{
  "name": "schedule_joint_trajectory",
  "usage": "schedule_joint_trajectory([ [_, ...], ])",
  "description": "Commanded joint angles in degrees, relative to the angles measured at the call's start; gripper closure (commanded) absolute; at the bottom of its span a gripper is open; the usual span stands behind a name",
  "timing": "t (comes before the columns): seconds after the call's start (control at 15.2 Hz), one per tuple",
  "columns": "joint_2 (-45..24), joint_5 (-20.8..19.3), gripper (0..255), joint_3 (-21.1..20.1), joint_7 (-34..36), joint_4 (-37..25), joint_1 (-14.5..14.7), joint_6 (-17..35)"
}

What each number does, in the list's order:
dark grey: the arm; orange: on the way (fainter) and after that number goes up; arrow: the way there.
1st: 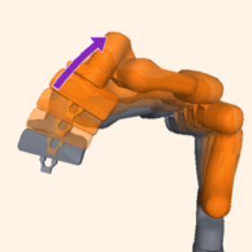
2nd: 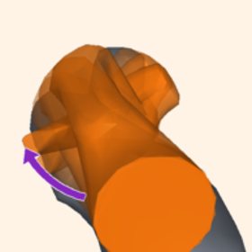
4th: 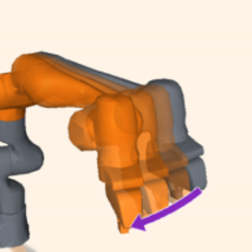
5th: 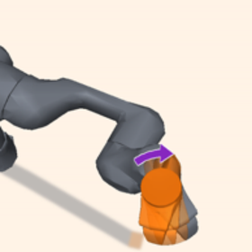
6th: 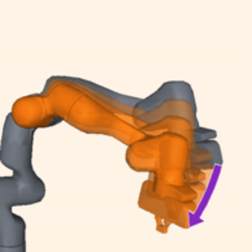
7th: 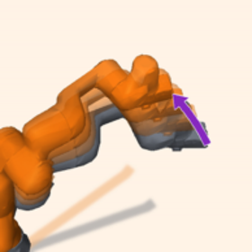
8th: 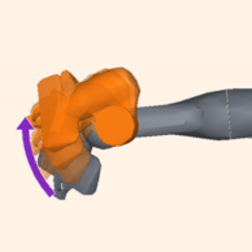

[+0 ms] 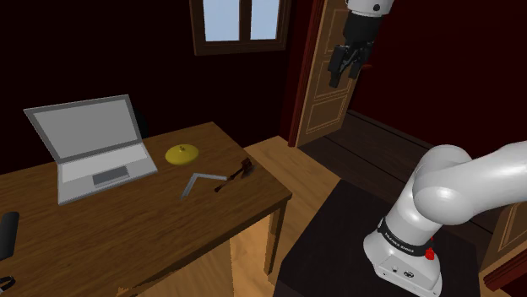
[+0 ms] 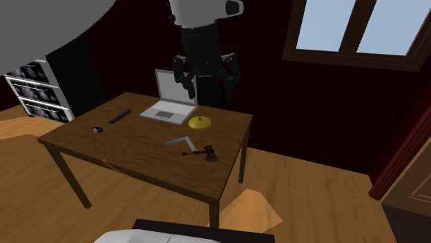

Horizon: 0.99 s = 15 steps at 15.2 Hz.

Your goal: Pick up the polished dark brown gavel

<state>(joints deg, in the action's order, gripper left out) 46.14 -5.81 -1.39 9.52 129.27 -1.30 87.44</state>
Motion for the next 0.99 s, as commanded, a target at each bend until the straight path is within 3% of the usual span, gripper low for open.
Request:
schedule_joint_trajectory([
  [0.0,0.0,0.0,0,0.0,0.0,0.0,0.0,0.0],
  [0.46,-7.2,-0.7,0,-2.6,3.5,6.3,0.3,13.6],
  [0.92,-18.3,-2.8,0,-5.3,7.7,8.6,-0.1,26.8],
])
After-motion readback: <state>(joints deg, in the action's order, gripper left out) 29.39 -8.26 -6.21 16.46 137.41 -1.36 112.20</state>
